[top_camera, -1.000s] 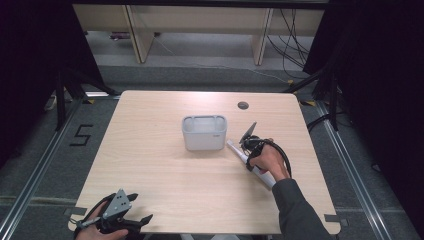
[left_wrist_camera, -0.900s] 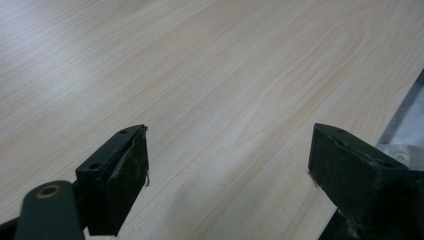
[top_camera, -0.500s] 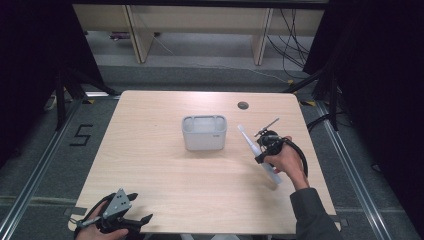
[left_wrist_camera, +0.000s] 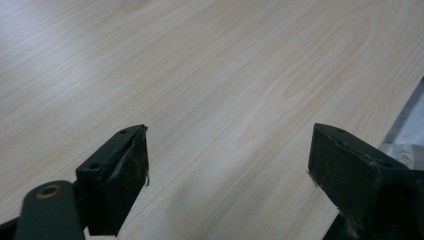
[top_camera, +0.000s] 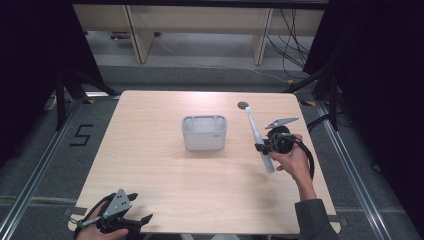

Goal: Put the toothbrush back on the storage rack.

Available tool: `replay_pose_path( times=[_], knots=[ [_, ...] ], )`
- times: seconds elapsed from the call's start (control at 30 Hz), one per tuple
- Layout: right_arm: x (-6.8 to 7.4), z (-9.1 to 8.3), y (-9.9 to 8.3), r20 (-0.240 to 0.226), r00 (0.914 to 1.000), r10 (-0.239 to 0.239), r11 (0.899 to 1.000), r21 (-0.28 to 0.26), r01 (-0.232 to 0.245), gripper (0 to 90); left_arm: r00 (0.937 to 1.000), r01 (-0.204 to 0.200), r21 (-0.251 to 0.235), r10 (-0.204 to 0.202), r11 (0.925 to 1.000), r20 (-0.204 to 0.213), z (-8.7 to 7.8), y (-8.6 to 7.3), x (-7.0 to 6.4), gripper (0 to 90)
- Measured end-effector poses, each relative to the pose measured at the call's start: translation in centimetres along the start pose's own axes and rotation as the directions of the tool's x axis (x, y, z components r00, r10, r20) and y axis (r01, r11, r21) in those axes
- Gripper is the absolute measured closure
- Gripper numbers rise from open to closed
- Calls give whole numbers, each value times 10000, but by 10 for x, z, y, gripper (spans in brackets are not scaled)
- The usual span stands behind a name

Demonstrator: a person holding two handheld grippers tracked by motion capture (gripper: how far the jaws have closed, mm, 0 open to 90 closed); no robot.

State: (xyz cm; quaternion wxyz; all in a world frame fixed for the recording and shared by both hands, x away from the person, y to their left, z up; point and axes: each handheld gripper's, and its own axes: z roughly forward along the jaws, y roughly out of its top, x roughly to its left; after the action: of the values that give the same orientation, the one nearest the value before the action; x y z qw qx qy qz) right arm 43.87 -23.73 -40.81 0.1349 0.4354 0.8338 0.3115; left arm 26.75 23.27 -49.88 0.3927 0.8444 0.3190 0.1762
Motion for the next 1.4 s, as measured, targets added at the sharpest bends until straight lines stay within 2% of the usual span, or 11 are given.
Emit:
replay_pose_path(
  times=[0.1, 0.3, 0.37, 0.47, 0.5, 0.57, 0.67, 0.87, 0.9, 1.13, 1.4],
  knots=[
    [0, 2, 3, 28, 9990, -444, 9964, -716, 445, 666, 9999, 95, 68, -95, 9999, 51, 0, 0, -2, 162],
    [8, -2, 9, 144, 9991, -399, 9842, -1720, 417, 666, 9999, 58, -53, -58, 10000, 87, 0, 0, -2, 162],
    [6, -2, 12, 189, 9968, -777, 9731, -2161, 800, 666, 9999, -116, 52, 115, 9999, 83, -1, 0, 1, 162],
    [8, -2, 13, 170, 9989, -436, 9640, -2619, 465, 666, 10000, 33, 19, -33, 10000, 71, 0, 0, -2, 162],
    [8, -2, 14, 240, 9986, -481, 9629, -2646, 528, 666, 9995, -328, 215, 329, 9992, -13, -1, 0, 2, 162],
    [6, -3, 15, 357, 9977, -581, 9567, -2836, 658, 666, 9999, 29, -147, -27, 9999, 101, 1, 0, -1, 162],
    [7, -3, 17, 265, 9991, -334, 9449, -3248, 402, 666, 10000, -24, 167, 25, 9999, -10, -1, 0, -1, 162],
    [6, -1, 24, 180, 9998, -18, 9247, -3806, 85, 666, 9998, -181, 139, 181, 9997, 16, -2, 0, 0, 162],
    [8, -1, 25, -178, 9996, 196, 9262, -3763, -249, 666, 9998, -163, 141, 162, 9998, 72, -2, 0, 1, 162],
    [11, -1, 38, -216, 9994, 256, 9040, -4263, -324, 666, 10000, -16, 13, 16, 10000, 95, -1, 0, -1, 162],
    [19, -3, 54, -292, 9989, 377, 8990, -4354, -466, 665, 9999, -136, 75, 136, 9999, 31, -2, 1, 0, 162]
  ],
)
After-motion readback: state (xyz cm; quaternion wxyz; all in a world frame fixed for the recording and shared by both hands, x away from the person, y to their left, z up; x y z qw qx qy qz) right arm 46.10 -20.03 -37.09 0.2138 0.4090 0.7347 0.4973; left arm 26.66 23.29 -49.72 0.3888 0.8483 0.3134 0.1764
